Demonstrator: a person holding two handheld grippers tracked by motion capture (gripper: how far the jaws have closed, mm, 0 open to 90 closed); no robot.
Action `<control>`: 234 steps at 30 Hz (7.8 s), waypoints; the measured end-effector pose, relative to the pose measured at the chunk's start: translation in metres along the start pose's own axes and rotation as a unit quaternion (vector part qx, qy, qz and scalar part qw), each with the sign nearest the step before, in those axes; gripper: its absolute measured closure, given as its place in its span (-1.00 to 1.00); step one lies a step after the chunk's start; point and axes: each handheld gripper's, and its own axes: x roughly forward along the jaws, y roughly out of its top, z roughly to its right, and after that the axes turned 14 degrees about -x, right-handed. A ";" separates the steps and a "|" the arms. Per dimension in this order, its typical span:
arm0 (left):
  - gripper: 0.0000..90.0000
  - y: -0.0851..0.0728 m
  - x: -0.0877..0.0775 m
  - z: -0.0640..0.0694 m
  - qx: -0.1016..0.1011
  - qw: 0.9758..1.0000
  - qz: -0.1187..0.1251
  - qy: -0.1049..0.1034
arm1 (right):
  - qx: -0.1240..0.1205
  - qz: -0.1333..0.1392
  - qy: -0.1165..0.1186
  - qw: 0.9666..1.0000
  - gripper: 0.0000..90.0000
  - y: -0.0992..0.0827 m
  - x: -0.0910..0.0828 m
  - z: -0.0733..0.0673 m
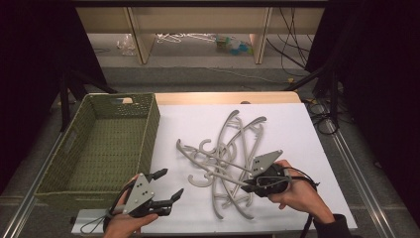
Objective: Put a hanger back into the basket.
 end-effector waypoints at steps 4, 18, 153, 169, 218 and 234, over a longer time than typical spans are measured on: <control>-0.49 -0.003 0.016 0.006 0.031 0.999 -0.034 -0.003 | -0.027 0.006 0.028 0.999 0.83 0.000 -0.006 -0.005; -0.21 0.010 0.060 0.007 0.121 0.987 -0.089 -0.063 | -0.053 0.010 0.055 0.997 0.83 -0.003 -0.009 -0.014; 0.75 0.076 -0.075 -0.246 -0.081 0.959 -0.221 0.160 | 0.110 0.074 -0.070 0.989 -0.36 -0.026 0.005 -0.028; 0.58 0.048 -0.069 -0.264 -0.158 0.938 -0.228 0.210 | 0.109 0.073 -0.068 0.989 -0.36 -0.027 0.006 -0.028; -0.45 0.069 -0.083 -0.106 -0.190 0.977 0.000 0.096 | 0.174 0.118 -0.115 0.971 -0.45 -0.036 0.008 -0.020; -0.63 0.026 -0.027 -0.013 -0.190 0.982 0.005 -0.007 | 0.185 0.118 -0.117 0.968 -0.47 -0.036 0.014 -0.023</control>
